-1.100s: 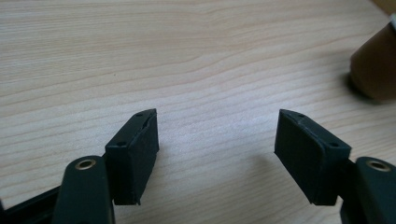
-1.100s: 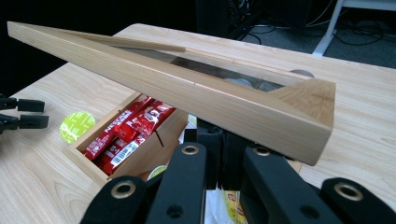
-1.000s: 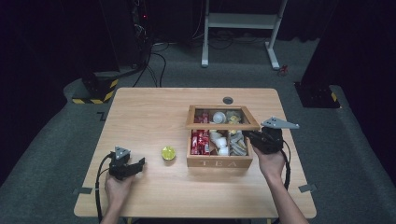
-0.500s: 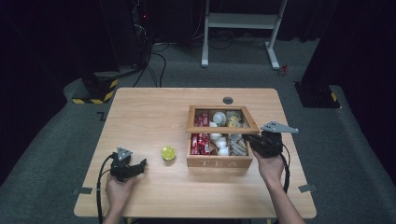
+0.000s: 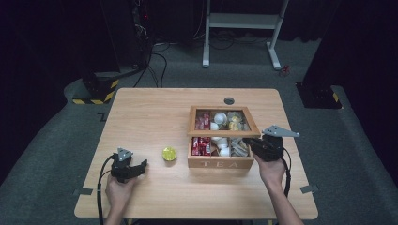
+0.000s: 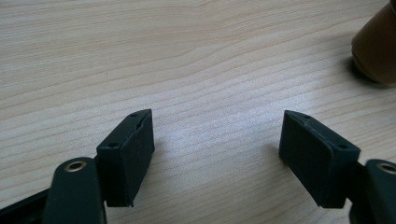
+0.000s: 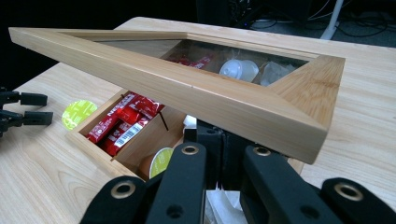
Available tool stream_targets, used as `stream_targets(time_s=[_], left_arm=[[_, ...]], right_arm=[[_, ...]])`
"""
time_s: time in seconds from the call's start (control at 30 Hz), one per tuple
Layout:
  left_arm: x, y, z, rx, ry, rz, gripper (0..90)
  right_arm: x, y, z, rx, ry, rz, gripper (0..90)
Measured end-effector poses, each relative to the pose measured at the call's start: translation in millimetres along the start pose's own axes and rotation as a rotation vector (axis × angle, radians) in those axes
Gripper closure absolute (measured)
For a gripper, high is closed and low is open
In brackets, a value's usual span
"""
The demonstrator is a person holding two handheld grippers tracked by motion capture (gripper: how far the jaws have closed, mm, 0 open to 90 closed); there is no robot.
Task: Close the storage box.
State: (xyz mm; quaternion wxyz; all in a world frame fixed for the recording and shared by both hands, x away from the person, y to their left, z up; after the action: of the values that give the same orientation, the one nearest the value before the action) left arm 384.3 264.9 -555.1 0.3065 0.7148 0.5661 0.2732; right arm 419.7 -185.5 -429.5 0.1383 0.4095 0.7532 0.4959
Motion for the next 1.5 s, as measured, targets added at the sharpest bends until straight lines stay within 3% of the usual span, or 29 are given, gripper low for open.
stream_targets(time_s=[1.5], left_arm=[[-0.6, -0.3, -0.3, 0.001, 0.003, -0.003, 26.3]], right_arm=[[-0.6, -35.5, 5.5, 0.043, 0.016, 0.04, 88.4]])
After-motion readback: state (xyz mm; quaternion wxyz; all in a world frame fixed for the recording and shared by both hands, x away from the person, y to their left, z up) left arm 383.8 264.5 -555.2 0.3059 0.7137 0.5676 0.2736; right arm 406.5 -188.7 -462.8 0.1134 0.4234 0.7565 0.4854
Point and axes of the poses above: each handheld gripper's, and its own axes: z roughly forward along the jaws, y roughly out of its top, x roughly to its left, the point moved 4 cm from there along z, roughly forward along the jaws, and after that the axes turned 4 degrees about y, right-handed, at the moved point
